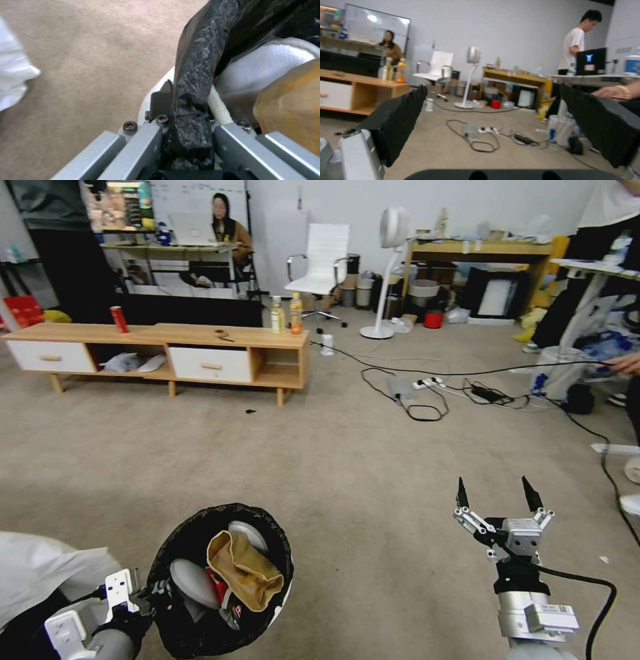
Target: Pick up the trash bin and place the garbage on the floor into it.
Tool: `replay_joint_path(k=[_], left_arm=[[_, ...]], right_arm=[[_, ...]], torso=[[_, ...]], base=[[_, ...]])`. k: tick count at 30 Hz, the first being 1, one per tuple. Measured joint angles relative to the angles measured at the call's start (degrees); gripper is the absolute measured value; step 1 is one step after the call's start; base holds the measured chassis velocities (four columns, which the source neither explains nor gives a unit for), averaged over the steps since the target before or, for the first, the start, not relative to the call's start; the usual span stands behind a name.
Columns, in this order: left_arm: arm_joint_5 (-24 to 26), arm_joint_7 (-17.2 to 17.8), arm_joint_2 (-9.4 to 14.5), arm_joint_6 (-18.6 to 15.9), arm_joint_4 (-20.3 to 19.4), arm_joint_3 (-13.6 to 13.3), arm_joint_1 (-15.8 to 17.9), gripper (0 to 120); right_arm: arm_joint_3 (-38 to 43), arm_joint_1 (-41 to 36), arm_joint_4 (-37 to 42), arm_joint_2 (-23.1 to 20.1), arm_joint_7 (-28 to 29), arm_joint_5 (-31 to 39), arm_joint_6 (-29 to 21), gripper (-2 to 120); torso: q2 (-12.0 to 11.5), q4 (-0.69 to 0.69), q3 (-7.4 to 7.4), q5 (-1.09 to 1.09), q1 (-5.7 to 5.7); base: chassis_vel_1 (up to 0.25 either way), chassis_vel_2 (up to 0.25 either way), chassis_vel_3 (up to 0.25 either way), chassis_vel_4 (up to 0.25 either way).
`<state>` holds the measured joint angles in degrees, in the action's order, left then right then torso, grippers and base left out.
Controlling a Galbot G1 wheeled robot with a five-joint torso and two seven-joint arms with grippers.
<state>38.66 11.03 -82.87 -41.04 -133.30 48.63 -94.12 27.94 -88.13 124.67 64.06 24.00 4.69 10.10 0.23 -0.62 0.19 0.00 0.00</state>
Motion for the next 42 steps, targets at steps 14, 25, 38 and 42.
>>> replay_joint_path(k=[14,25,38,42], left_arm=[[0.4,0.3,0.0,0.0,0.2,0.3,0.0,1],[0.8,0.5,0.1,-0.1,0.5,0.5,0.4,1],[0.9,0.5,-0.1,-0.1,0.2,0.9,0.0,1],[0.9,0.5,-0.2,-0.1,0.1,0.9,-0.2,1]], right_arm=[[-0.3,1.1,-1.4,-0.2,-0.2,0.3,0.9,100],[-0.5,2.1,-2.6,0.2,-0.3,0.8,1.1,100],[-0.9,2.6,-3.7,0.1,-1.1,0.5,1.9,100],[-1.0,2.6,-3.8,0.1,-1.1,0.5,1.9,100]], torso=[[0.0,0.02,0.00,0.00,0.00],[0.0,0.01,0.00,0.00,0.00],[0.0,0.00,-0.01,0.00,0.00],[0.0,0.01,0.00,0.01,0.00]], base=[[-0.078,-0.084,-0.083,-0.085],[0.000,0.000,0.000,0.000],[-0.039,0.033,0.028,-0.036],[-0.165,0.169,0.162,-0.155]])
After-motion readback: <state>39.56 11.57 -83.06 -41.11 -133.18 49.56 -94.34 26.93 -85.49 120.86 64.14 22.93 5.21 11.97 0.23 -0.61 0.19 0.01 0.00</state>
